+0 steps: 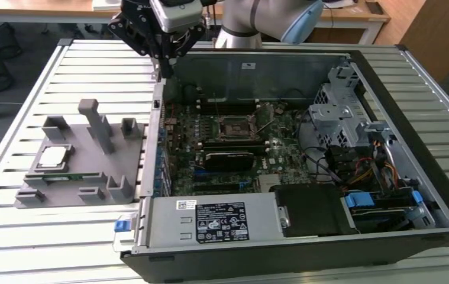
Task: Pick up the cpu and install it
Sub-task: 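Reach for the cpu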
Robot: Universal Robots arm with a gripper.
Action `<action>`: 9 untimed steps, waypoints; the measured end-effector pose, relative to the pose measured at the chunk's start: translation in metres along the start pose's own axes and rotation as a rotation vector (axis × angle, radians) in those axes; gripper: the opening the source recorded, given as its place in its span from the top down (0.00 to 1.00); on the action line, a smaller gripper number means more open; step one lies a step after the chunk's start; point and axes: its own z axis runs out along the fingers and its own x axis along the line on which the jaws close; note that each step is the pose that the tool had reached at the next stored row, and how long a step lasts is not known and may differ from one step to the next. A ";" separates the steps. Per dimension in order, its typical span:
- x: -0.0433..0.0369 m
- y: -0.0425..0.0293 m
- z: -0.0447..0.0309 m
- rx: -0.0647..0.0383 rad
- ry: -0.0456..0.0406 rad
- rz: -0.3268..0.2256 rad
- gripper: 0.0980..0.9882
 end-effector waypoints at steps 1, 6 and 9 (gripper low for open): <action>0.0005 -0.0001 0.0000 0.000 0.0000 0.000 0.99; 0.0026 -0.0002 0.0001 0.000 0.0002 0.000 0.99; 0.0038 -0.0003 0.0001 0.000 0.0003 0.000 0.99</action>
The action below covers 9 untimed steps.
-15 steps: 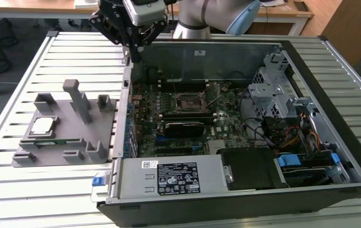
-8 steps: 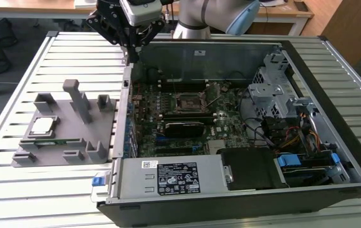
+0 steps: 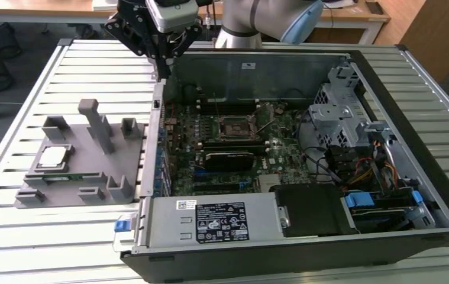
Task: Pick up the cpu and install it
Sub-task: 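Reach for the cpu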
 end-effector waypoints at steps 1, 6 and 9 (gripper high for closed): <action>0.0003 0.0000 0.0000 0.000 0.0001 0.000 0.99; 0.0018 -0.0002 0.0001 0.000 0.0001 0.000 0.99; 0.0027 -0.0002 0.0001 0.000 0.0002 0.000 0.99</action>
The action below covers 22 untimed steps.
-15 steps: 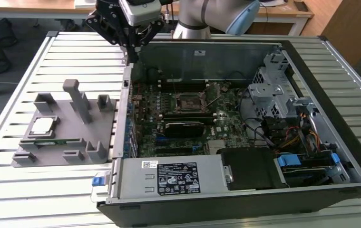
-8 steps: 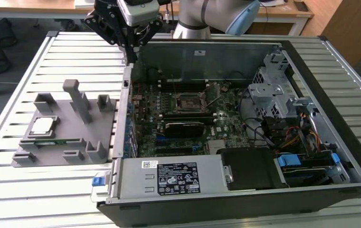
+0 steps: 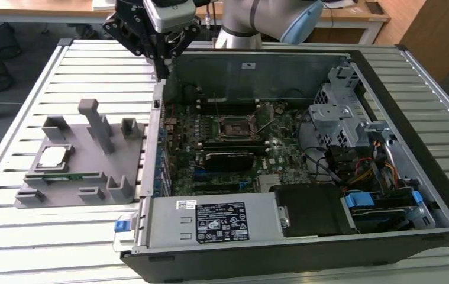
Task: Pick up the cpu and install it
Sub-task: 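Reach for the cpu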
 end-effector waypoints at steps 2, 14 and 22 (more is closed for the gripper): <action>0.0004 0.0000 0.0000 0.000 0.0001 0.000 0.99; 0.0038 -0.0003 0.0001 0.000 0.0001 0.000 0.99; 0.0062 -0.0005 0.0002 0.000 0.0001 0.000 0.99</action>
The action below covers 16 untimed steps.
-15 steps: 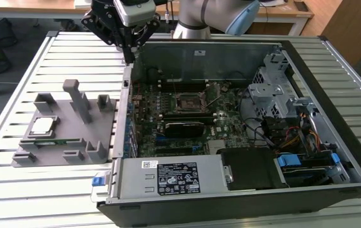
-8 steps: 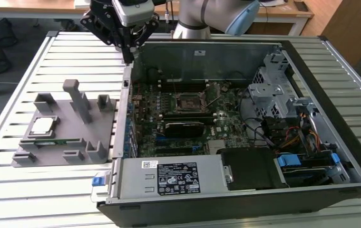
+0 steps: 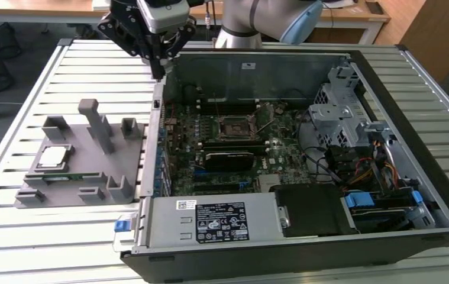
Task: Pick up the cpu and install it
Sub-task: 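Reach for the cpu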
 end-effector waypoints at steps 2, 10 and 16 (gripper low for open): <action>0.0006 0.0000 0.0000 0.000 0.0000 0.000 0.99; 0.0029 -0.0002 0.0001 0.000 0.0000 0.000 0.99; 0.0046 -0.0004 0.0001 0.000 0.0000 0.000 0.99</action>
